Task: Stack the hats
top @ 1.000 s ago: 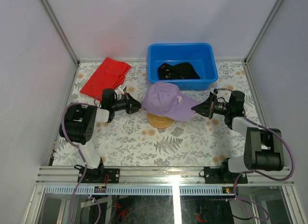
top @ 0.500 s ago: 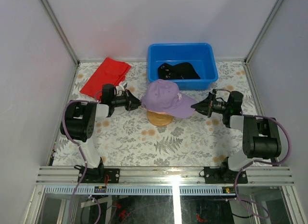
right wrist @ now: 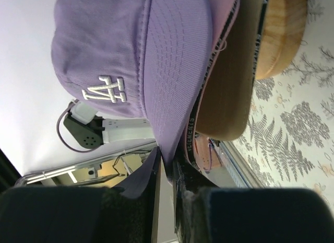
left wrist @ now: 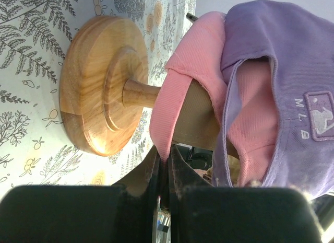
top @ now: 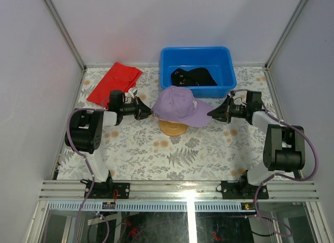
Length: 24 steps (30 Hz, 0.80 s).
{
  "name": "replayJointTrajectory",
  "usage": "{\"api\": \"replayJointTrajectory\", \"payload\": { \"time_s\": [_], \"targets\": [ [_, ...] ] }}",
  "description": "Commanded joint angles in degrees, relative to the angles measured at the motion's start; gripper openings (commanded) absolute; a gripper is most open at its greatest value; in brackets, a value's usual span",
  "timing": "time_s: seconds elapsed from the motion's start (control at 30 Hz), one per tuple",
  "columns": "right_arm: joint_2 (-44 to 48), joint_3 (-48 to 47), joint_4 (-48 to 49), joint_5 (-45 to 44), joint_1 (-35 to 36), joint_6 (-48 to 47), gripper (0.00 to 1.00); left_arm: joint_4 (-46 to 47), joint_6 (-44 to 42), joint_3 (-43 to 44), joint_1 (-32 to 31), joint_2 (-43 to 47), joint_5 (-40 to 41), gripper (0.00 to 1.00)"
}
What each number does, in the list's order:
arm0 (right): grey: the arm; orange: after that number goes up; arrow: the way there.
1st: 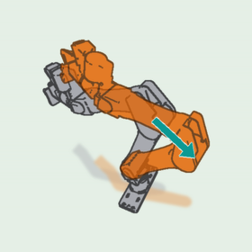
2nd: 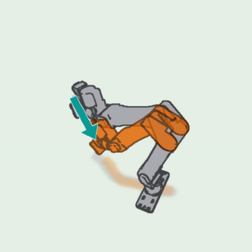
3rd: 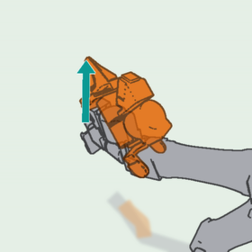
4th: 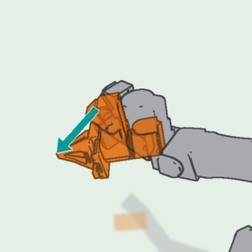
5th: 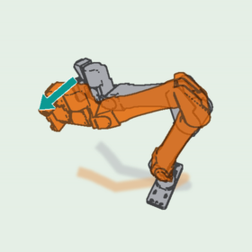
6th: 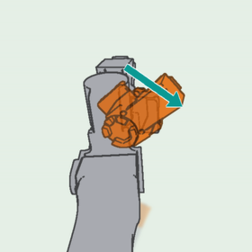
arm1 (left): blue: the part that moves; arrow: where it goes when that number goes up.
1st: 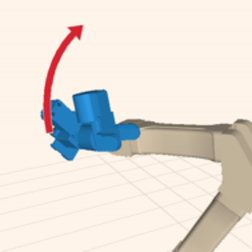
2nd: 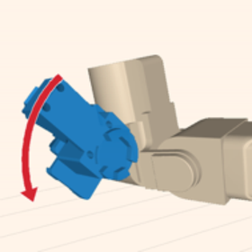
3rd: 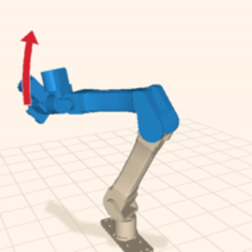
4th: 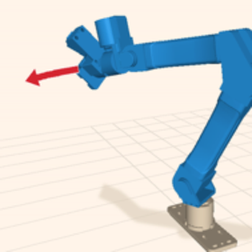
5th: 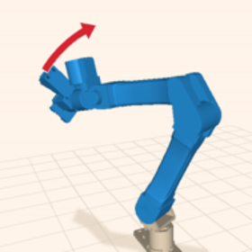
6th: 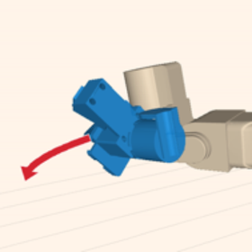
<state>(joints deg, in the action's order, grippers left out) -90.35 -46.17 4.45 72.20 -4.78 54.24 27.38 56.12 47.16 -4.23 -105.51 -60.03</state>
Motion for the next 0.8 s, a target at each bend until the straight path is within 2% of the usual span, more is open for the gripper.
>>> {"api": "replayJointTrajectory", "payload": {
  "time_s": [0.0,0.07,0.23,0.33,0.4,0.57,0.77],
  "targets": [
    [0.5,-0.3,-14.1,-7.4,-1.7,-10.6,0.15,-4.9,-3.9,-0.8,2.6,-2.2,4.6,0.00],
    [0.6,-0.2,-14.3,-7.6,-1.7,-11.0,0.17,-4.7,-3.7,-0.8,2.6,-2.1,4.5,0.00],
    [2.6,-1.0,-15.1,-9.2,-1.7,-11.8,0.42,-4.6,-3.8,-1.0,2.6,-1.6,4.2,0.00],
    [4.5,-1.1,-14.8,-10.4,-1.7,-11.7,0.67,-3.8,-3.3,-1.5,2.5,-1.4,4.0,0.00],
    [5.5,-0.6,-14.2,-11.3,-1.7,-11.5,0.76,-3.0,-2.8,-2.0,2.5,-1.3,4.0,0.00],
    [8.2,3.2,-5.3,-10.8,-1.7,-5.2,0.81,-2.1,-2.1,-2.6,2.6,-1.0,3.5,0.00],
    [9.4,3.8,-4.0,-11.1,-1.7,-4.0,0.81,2.1,1.0,-4.4,2.5,0.6,3.5,0.03]
  ]
}}
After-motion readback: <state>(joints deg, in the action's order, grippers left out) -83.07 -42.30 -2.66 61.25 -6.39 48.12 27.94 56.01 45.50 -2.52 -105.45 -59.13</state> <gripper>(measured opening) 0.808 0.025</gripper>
